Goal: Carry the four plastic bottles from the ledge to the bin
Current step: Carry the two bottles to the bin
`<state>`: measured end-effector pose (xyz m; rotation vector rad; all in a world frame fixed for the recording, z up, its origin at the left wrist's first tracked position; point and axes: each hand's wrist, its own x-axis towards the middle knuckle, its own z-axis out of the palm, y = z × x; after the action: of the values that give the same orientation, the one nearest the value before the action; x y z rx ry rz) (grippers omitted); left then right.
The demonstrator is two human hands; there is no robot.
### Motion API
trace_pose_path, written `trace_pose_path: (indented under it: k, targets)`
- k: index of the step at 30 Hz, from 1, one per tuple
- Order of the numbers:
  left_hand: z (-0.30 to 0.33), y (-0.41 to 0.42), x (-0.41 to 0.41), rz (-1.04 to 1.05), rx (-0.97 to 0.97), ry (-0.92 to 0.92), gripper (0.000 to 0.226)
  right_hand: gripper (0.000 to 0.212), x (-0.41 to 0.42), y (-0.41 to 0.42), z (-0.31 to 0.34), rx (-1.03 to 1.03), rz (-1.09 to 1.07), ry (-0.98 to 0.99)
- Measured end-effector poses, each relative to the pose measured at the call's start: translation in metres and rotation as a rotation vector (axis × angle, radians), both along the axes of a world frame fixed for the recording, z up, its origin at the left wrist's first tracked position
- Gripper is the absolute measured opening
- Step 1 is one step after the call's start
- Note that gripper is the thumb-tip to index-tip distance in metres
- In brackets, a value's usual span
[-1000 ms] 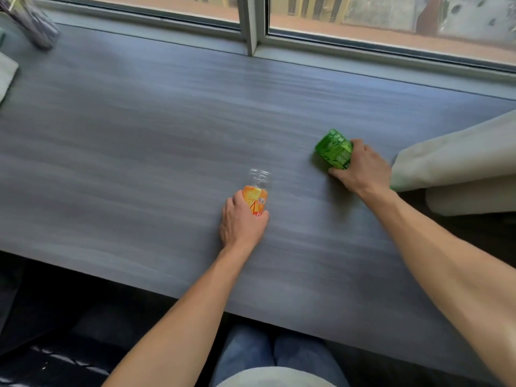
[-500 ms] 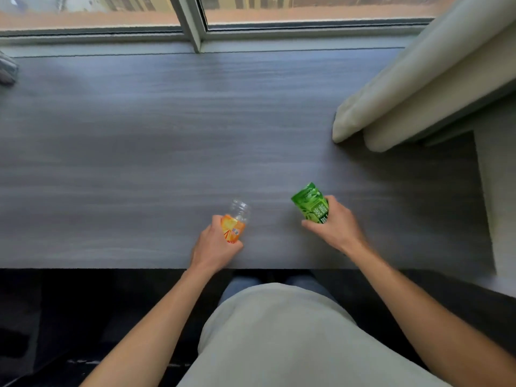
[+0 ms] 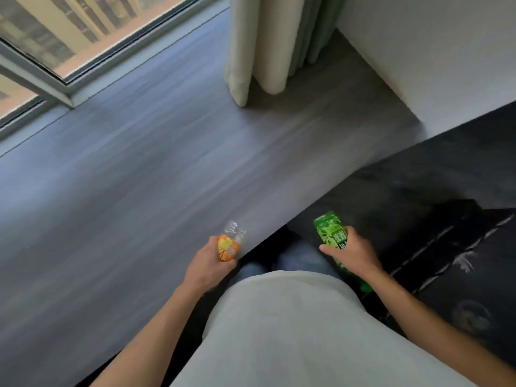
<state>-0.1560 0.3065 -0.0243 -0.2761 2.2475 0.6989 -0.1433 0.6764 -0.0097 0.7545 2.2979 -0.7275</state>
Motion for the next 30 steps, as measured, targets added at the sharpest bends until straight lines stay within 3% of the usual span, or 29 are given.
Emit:
trace_pose_path:
  k: [7,13,15,18,25,30]
  targets:
    - [0.003,0.088,-0.056,-0.387,0.066,0.051,0.064,0.068,0.158,0.033,-0.008,-0.025,-0.557,-0.141]
    - [0.007,0.196,-0.082,-0.64,0.136,0.086,0.065,0.036,0.255,0.025,-0.023,-0.125,-0.91,-0.141]
    - [0.008,0.228,-0.083,-0.699,0.13,0.086,0.068,0.042,0.272,0.028,-0.025,-0.192,-1.009,-0.152]
    - [0.005,0.271,-0.08,-0.795,0.057,0.08,0.069,0.046,0.289,0.037,-0.028,-0.295,-1.077,-0.172]
    - [-0.016,0.32,-0.076,-0.863,-0.094,-0.066,0.075,0.041,0.286,0.106,-0.036,-0.232,-1.213,-0.156]
    - [-0.024,0.331,-0.084,-0.858,-0.161,-0.093,0.067,0.05,0.251,0.184,-0.04,-0.213,-1.229,-0.008]
